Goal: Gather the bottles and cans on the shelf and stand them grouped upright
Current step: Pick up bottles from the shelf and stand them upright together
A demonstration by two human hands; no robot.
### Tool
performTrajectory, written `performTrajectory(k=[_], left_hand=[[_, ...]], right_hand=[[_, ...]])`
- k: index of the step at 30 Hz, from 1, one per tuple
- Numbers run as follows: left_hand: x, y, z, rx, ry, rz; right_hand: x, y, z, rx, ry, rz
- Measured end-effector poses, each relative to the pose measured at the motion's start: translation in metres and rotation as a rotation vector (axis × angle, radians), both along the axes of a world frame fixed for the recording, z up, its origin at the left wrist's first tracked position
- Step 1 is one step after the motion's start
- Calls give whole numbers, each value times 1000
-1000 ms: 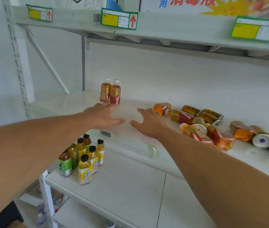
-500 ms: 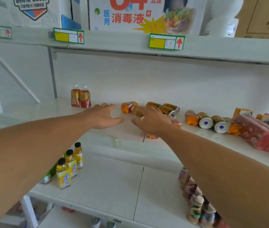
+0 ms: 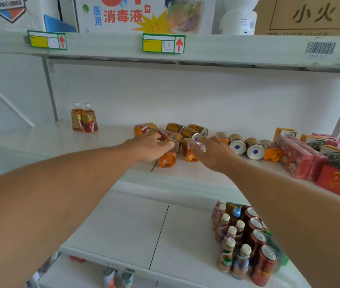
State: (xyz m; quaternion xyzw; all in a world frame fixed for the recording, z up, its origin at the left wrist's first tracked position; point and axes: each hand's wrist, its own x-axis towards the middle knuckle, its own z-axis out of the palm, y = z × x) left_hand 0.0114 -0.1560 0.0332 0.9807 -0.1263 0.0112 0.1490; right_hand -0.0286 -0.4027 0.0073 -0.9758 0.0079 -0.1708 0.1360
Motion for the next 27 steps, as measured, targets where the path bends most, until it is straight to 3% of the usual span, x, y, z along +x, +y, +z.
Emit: performTrajectory(k=[5, 8, 12, 17, 23, 27], left_hand=[[0, -41, -14, -161, -37, 152], [7, -51, -20, -138, -51, 193], [22, -53, -20, -171, 92, 123], [39, -30, -16, -88, 98, 5], [55, 9, -19, -18, 37, 233], [56, 17, -19, 79, 4, 204]], right_hand=[[0, -10, -4, -32, -4, -36], [7, 0, 0, 4, 18, -55], [25, 14, 10, 92, 26, -126], [58, 24, 9, 16, 87, -135], [81, 24, -3, 109, 163, -132], [70, 16, 4, 1, 236, -155]])
